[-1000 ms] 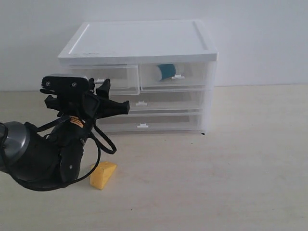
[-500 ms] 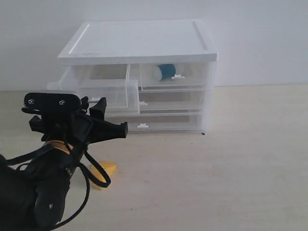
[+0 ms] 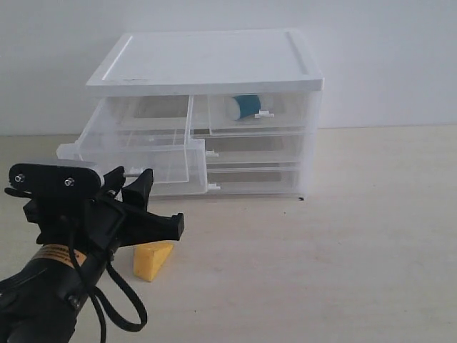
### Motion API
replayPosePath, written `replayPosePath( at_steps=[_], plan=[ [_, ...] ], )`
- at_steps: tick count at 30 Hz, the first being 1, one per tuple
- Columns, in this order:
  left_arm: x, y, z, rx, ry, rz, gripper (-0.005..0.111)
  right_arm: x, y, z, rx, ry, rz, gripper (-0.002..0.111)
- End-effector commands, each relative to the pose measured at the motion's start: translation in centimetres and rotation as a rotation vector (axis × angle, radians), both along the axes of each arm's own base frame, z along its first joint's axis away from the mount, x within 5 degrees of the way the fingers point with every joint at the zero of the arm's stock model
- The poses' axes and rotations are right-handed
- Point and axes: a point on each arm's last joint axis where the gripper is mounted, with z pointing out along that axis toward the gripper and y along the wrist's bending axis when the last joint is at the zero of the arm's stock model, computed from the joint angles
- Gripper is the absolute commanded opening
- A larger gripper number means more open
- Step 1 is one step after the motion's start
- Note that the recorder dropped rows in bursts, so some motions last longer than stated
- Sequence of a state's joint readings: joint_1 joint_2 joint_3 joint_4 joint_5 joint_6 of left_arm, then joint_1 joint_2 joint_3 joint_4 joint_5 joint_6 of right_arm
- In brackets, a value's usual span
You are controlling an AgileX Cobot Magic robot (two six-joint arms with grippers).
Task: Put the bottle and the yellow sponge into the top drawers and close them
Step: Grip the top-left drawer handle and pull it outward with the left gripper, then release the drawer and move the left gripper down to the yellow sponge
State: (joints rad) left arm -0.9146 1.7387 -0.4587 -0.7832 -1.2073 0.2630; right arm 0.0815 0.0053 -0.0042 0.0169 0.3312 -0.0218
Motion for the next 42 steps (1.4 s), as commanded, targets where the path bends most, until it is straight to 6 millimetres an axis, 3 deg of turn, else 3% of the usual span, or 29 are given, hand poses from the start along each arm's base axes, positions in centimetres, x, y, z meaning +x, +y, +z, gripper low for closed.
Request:
replayPosePath(
  at_steps=[1,4,10,14,25,36,42],
  plan=[
    [-0.5,0.1,0.1,-0.005,-0.003,0.017,0.004,0.0,0.0,-0.1,-0.005,-0.006,-0.003,0.000],
    [-0.5,0.3,0.1,-0.006,0.003,0.037,0.009,0.0,0.0,-0.1,-0.005,-0.006,-0.003,0.000],
    [-0.5,0.2,0.1,0.028,-0.005,0.029,0.059,0.0,0.0,-0.1,-0.005,-0.006,-0.003,0.000],
    [-0.5,0.2,0.1,0.029,-0.003,0.029,0.075,0.0,0.0,-0.1,-0.005,-0.006,-0.003,0.000],
    [-1.1,0.6,-2.2,0.086,0.288,0.048,0.076,0.0,0.0,-0.1,-0.005,-0.006,-0.003,0.000],
    [-3.6,2.2,-0.1,0.164,0.389,-0.078,0.076,0.0,0.0,-0.1,-0.005,-0.006,-0.003,0.000],
    [-6.2,2.1,1.1,0.304,0.472,-0.375,0.074,0.0,0.0,-0.1,-0.005,-0.006,-0.003,0.000]
  ],
)
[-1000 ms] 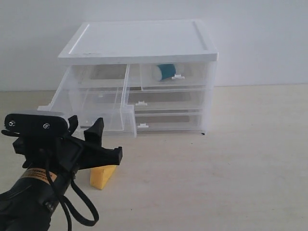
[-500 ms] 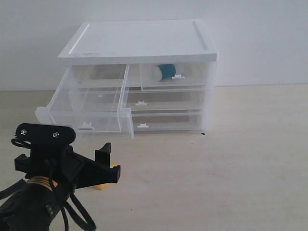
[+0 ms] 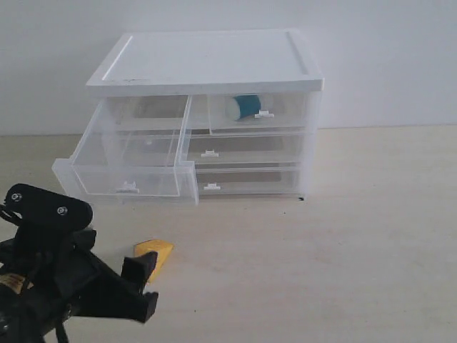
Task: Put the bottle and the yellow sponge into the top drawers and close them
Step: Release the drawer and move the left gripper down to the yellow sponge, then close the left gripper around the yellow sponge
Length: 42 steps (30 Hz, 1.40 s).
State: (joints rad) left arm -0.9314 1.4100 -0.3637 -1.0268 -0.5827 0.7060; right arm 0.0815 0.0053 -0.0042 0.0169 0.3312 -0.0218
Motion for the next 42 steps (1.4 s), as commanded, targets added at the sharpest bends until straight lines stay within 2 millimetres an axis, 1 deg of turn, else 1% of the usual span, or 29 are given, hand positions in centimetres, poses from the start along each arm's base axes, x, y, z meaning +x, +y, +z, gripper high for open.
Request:
replayPosePath(
  at_steps=[1,2,4,7,8,12,14,17,20,22,26,31,33,37,40,42],
  plan=[
    [-2.0,-0.3,0.8,0.064,0.067,-0.235,0.072,0.0,0.0,-0.1,-0.005,-0.006,-0.003,0.000],
    [-2.1,-0.2,0.9,0.079,0.055,-0.263,0.070,0.0,0.0,-0.1,-0.005,-0.006,-0.003,0.000],
    [-2.2,0.2,0.8,0.103,0.024,-0.258,0.068,0.0,0.0,-0.1,-0.005,-0.006,-0.003,0.000],
    [-2.1,2.3,-0.6,0.087,-0.047,-0.102,0.068,0.0,0.0,-0.1,-0.005,-0.006,-0.003,0.000],
    [-2.1,2.5,-0.8,0.070,-0.079,-0.088,0.068,0.0,0.0,-0.1,-0.005,-0.006,-0.003,0.000],
    [-2.5,2.1,-1.0,-0.061,-0.217,-0.170,0.068,0.0,0.0,-0.1,-0.002,-0.006,-0.004,0.000],
    [-2.3,1.7,-1.7,-0.069,-0.183,-0.158,0.068,0.0,0.0,-0.1,-0.002,-0.006,-0.004,0.000],
    [-1.8,1.0,-3.4,-0.009,-0.127,-0.162,0.069,0.0,0.0,-0.1,-0.002,-0.006,-0.004,0.000],
    [-0.9,0.9,-4.4,-0.006,-0.110,-0.059,0.081,0.0,0.0,-0.1,-0.002,-0.006,-0.004,0.000],
    [-0.6,0.6,-4.9,0.002,-0.087,-0.043,0.086,0.0,0.0,-0.1,-0.002,-0.006,-0.004,0.000],
    [0.0,-0.7,-5.9,0.021,-0.028,-0.064,0.086,0.0,0.0,-0.1,-0.002,-0.006,-0.004,0.000],
    [1.3,-2.3,-6.3,0.020,-0.038,-0.066,0.086,0.0,0.0,-0.1,-0.002,-0.006,-0.004,0.000],
    [1.7,-2.3,-6.2,0.031,-0.048,-0.064,0.086,0.0,0.0,-0.1,-0.002,-0.006,-0.004,0.000],
    [2.4,-1.6,-6.3,0.038,-0.039,-0.030,0.085,0.0,0.0,-0.1,-0.002,-0.006,-0.004,0.000],
    [2.8,-1.4,-6.4,0.054,-0.027,-0.078,0.083,0.0,0.0,-0.1,-0.002,-0.008,-0.004,0.000],
    [3.1,-1.1,-6.4,0.037,-0.020,-0.069,0.083,0.0,0.0,-0.1,-0.002,-0.008,-0.004,0.000]
  ],
)
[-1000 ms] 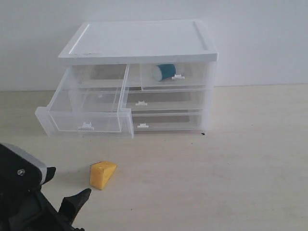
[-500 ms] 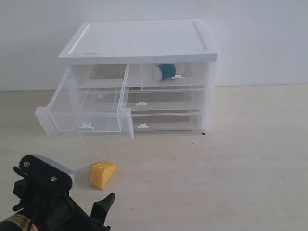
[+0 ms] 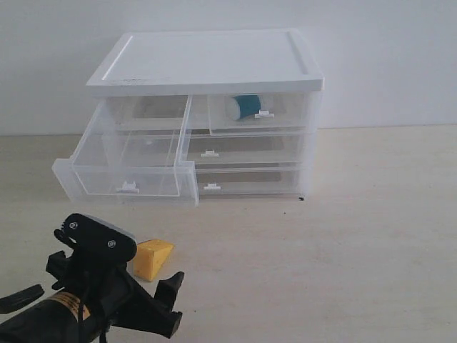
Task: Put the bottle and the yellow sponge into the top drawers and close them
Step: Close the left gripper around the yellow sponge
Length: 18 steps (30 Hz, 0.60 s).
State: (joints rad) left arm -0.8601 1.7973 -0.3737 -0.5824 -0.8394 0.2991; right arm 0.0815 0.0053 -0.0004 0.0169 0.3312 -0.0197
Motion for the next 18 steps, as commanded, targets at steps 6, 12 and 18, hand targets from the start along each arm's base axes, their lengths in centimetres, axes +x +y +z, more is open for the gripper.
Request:
replayPosePath(
  at_steps=[6,12,18],
  plan=[
    [1.5,1.4,-0.1,-0.005,0.012,0.019,0.083,0.0,0.0,0.1,-0.004,-0.012,-0.003,0.000],
    [2.0,1.1,-0.3,-0.019,0.014,0.013,0.083,0.0,0.0,0.1,-0.004,-0.012,-0.003,0.000],
    [2.8,0.4,-1.6,0.003,0.035,0.013,0.083,0.0,0.0,0.1,-0.004,-0.012,-0.003,0.000]
  ],
)
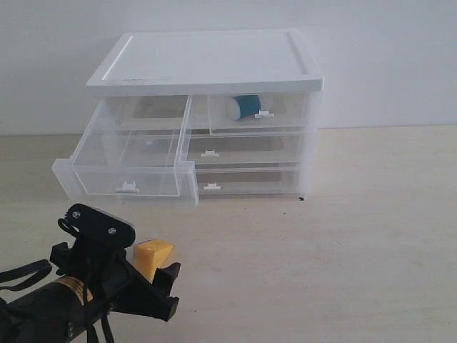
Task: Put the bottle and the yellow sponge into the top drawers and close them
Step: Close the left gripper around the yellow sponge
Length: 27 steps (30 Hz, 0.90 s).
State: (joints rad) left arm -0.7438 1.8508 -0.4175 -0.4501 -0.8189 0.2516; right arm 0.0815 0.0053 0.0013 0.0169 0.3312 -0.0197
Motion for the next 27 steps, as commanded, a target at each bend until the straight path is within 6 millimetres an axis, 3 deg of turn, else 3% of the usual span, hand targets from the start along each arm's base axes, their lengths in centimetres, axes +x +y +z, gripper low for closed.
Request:
replayPosePath(
  at_steps=[1,17,24,27],
  plan=[
    [0.5,-0.3,-0.9,0.016,0.013,0.011,0.083,0.0,0.0,0.1,-0.004,-0.013,-0.003,0.000],
    [2.0,-0.2,-1.0,0.031,0.079,0.051,0.079,0.0,0.0,0.1,-0.004,-0.015,-0.003,0.000],
    [2.4,-0.3,-1.2,0.046,0.108,0.046,0.072,0.0,0.0,0.1,-0.004,-0.015,-0.003,0.000],
    [2.3,-0.3,-1.2,0.052,0.107,0.042,0.064,0.0,0.0,0.1,-0.004,-0.015,-0.003,0.000]
  ],
)
